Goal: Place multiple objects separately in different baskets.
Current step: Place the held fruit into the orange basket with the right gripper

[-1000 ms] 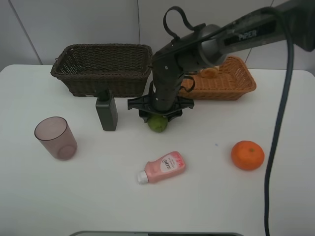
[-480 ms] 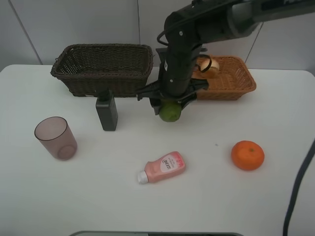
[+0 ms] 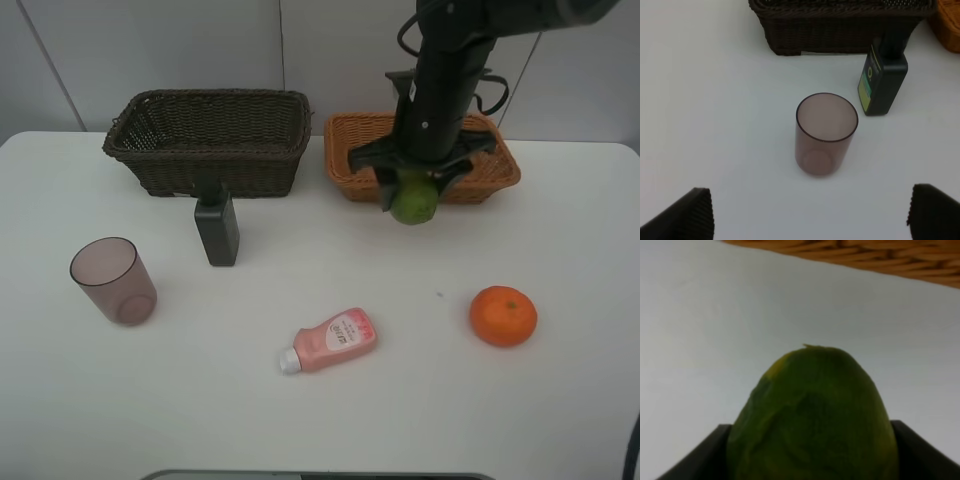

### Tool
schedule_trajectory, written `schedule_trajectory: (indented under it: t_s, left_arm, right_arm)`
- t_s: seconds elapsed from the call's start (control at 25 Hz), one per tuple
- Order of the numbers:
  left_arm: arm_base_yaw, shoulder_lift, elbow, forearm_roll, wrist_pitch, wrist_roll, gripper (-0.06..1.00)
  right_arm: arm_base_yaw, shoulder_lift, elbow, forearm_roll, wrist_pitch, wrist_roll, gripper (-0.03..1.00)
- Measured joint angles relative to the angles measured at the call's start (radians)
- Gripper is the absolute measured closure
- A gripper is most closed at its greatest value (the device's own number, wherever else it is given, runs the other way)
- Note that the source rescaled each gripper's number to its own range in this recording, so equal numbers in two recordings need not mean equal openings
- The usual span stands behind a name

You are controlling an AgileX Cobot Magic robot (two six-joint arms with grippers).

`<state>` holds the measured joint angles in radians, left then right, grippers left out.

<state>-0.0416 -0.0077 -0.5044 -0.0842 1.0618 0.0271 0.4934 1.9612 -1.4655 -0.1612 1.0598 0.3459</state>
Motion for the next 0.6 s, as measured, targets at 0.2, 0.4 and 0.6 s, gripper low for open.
schedule_trajectory:
  t_s: [0.2,0.4,0.6]
  left_arm:
    - [0.000,0.000,0.000,0.000,0.000,0.000,-0.06]
    - [0.000,0.000,0.000,0.000,0.000,0.000,-0.06]
    - [0.000,0.000,0.000,0.000,0.000,0.000,-0.06]
  right_arm:
    - [-0.085,0.000,-0.002,-0.001,-0.005,-0.040,0.82]
    - [-0.139,0.000,-0.063,-0.003,-0.014,-0.066,0.82]
    - [-0.140,0.033,-0.195,0.000,-0.012,-0.100,0.82]
